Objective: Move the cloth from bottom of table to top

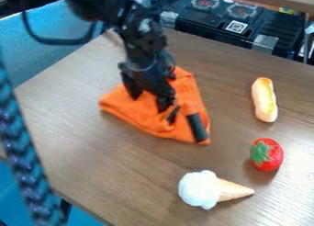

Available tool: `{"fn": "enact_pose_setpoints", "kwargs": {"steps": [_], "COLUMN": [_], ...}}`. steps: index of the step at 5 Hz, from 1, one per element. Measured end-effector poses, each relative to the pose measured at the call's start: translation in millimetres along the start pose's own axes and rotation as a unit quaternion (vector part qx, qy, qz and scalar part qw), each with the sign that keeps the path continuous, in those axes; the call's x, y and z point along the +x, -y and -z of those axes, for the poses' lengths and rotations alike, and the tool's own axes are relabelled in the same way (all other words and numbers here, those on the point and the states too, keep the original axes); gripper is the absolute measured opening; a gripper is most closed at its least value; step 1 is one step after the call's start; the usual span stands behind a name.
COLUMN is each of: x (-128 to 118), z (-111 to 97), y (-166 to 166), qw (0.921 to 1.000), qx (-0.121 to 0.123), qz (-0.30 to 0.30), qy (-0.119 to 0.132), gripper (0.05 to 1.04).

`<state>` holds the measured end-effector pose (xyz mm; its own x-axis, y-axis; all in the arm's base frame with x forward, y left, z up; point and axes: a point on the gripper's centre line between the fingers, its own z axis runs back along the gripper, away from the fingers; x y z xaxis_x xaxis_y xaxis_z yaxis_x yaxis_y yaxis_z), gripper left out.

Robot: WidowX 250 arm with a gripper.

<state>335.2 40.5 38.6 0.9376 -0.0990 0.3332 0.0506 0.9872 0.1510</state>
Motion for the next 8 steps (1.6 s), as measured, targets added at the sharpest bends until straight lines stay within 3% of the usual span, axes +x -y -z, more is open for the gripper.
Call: {"fn": "enact_pose_setpoints", "kwargs": {"steps": [2,3,4,5,6,8], "x": [-54.8,-63.8,-45.1,-2.9,37.0,94.1], "z": [-17.4,-20.0,-15.7,1.3,14.3,32.0], "y": [-11.6,-11.6,-13.3,-10.4,-8.1,-3.4], "qw": [0.9981,0.997,0.9981,0.9994,0.999,0.9951], "qx": [-0.01,-0.008,0.006,0.012,0.016,0.022], "qz": [0.06,0.076,0.056,0.008,-0.035,-0.092], "qy": [0.005,0.015,0.024,0.03,0.021,0.026], "gripper": [1.001,1.001,1.001,1.001,1.001,1.001]}}
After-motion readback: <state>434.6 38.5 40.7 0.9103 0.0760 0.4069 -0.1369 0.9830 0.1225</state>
